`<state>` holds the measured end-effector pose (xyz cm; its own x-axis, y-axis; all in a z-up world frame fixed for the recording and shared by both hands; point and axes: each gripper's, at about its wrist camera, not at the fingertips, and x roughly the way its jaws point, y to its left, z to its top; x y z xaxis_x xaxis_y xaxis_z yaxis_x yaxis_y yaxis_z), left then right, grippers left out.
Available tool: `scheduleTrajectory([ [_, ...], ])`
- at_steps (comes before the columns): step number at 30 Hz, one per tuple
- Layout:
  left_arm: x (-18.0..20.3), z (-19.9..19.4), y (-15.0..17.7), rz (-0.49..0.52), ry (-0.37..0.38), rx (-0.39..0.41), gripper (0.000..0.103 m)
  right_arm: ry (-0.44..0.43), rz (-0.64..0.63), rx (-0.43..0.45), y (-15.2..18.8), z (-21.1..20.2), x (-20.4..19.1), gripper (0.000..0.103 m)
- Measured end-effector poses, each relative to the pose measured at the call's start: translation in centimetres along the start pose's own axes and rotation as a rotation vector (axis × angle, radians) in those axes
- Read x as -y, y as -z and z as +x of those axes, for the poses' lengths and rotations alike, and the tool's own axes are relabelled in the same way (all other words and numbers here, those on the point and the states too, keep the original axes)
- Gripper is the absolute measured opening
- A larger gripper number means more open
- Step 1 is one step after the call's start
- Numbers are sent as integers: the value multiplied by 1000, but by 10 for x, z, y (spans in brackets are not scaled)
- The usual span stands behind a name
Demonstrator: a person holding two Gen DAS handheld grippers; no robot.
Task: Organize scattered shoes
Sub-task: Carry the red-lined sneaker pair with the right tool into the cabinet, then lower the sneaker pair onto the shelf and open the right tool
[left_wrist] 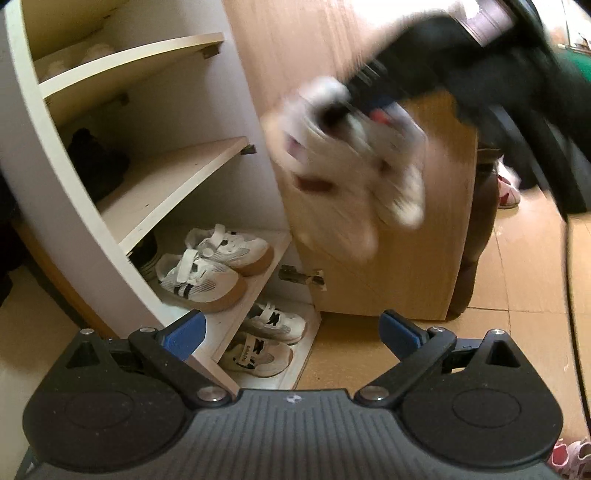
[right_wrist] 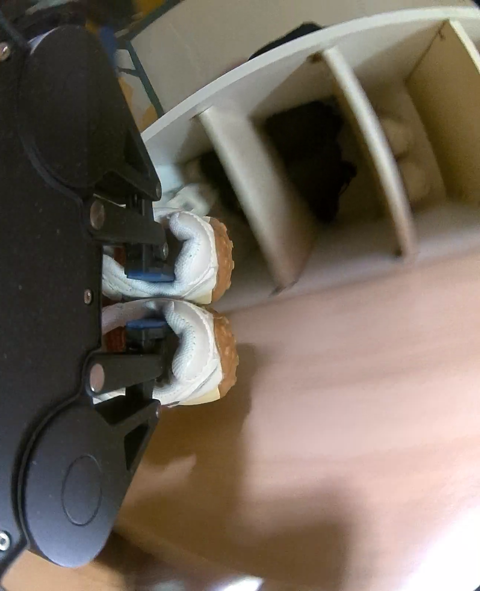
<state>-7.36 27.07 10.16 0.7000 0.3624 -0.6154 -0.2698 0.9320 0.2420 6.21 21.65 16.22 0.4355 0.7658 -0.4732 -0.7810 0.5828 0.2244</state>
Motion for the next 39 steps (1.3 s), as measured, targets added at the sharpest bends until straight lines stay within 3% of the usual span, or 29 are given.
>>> scheduleTrajectory([
  [9,-28,-5,4,-106,18,3,101,-111,-96,53,-90,51,-61,20],
  [15,-61,-8,11,-219,-2,4,101,-128,-166,42,-105,92,-88,20],
  [23,-81,-7,16,-267,-34,5,101,-141,-211,22,-109,140,-106,21],
  [29,-84,-2,14,-266,-40,-1,101,-122,-216,5,-115,161,-106,35],
  [31,-83,1,14,-265,-41,-3,101,-99,-234,-22,-119,167,-110,47],
  [35,-82,4,14,-260,-42,-4,101,-69,-261,-33,-122,166,-112,51],
  [37,-82,5,13,-258,-43,-4,101,-69,-259,-26,-124,163,-112,67],
  [39,-82,6,13,-258,-46,-6,101,-74,-246,-16,-125,157,-109,67],
])
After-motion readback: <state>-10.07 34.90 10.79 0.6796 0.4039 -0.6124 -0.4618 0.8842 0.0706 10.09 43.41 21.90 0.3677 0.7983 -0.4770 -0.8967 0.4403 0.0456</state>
